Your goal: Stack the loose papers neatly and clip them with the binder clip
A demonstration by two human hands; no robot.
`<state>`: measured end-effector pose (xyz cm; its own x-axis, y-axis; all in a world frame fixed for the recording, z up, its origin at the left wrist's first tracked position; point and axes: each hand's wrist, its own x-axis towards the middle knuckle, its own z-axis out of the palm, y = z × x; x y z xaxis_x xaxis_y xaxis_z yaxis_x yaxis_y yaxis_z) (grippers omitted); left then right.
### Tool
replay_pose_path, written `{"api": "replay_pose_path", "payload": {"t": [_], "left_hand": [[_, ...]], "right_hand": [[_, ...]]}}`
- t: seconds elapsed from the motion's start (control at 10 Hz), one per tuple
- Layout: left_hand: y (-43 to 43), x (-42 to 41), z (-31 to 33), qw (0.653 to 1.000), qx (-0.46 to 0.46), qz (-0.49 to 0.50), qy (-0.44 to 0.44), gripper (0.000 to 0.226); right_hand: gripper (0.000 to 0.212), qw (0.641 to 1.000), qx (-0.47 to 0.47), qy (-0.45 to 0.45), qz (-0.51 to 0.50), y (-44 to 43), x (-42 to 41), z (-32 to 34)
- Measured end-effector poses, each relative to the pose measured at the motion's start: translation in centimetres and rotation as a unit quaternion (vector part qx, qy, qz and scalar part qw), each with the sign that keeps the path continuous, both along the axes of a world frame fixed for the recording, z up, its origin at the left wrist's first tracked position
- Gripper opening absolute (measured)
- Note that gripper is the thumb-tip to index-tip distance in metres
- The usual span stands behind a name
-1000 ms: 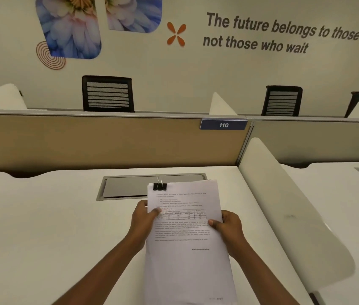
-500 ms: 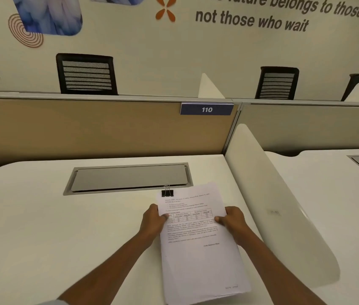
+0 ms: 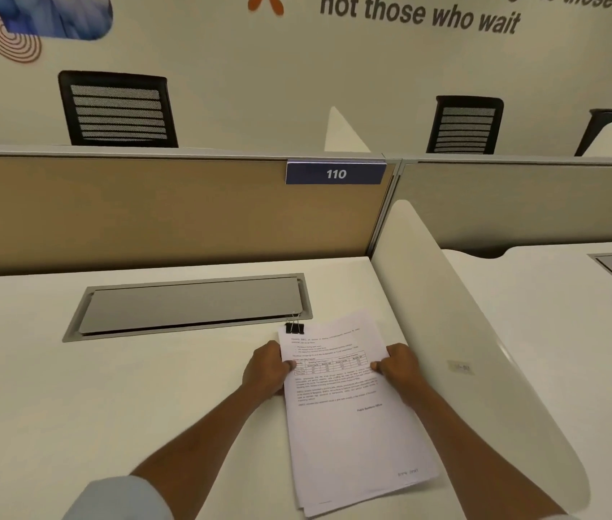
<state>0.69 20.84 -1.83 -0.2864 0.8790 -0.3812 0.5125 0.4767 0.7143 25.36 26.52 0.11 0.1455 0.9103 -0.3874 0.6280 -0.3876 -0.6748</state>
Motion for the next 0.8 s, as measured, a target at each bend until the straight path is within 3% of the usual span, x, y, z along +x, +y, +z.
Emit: {"api": "replay_pose_path", "payload": {"t": [0.2, 0.5, 0.7, 0.8], "left_hand": [[1.6, 0.8, 0.0, 0.993, 0.009, -0.057, 0.099, 0.027], [2.0, 1.8, 0.0, 0.971, 0.033, -0.113, 0.21, 0.038], [0.0, 1.9, 1.2, 0.94, 0.068, -0.173, 0.284, 0.047], [-1.5, 1.4, 1.2, 0.89, 0.13, -0.214, 0.381, 0.049]], "right_hand": [[0.013, 0.999, 0.038, -0.02, -0.027, 0.8, 0.2, 0.1], [0.013, 0.985, 0.017, -0.174, -0.002, 0.4, -0.5, 1.1], [0.047, 0.962, 0.045, -0.267, 0.017, -0.7, -1.8, 1.3], [0.065, 0.931, 0.093, -0.345, 0.068, -1.8, -1.9, 0.8]]}}
